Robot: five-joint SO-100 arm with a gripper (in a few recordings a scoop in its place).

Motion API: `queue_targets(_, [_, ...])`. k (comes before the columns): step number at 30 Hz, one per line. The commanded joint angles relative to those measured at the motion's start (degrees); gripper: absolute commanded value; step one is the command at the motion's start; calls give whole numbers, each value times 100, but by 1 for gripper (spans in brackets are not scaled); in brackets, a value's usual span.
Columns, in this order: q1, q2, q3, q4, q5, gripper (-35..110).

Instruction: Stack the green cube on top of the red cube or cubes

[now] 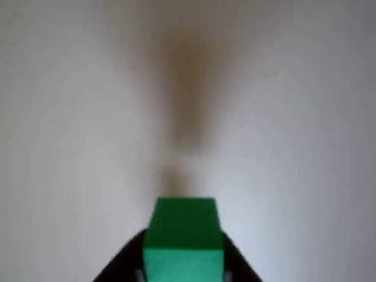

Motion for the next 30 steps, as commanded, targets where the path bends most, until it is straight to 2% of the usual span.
queue_targets(1, [-281,642,-923,668,176,-1])
queue_targets(10, [-1020,835,-1644,1415,563,-2])
queue_targets(18, [-1459,817,-1652,1459,809,-2])
queue_targets(30, [-1529,457,-1652,1327,879,-2])
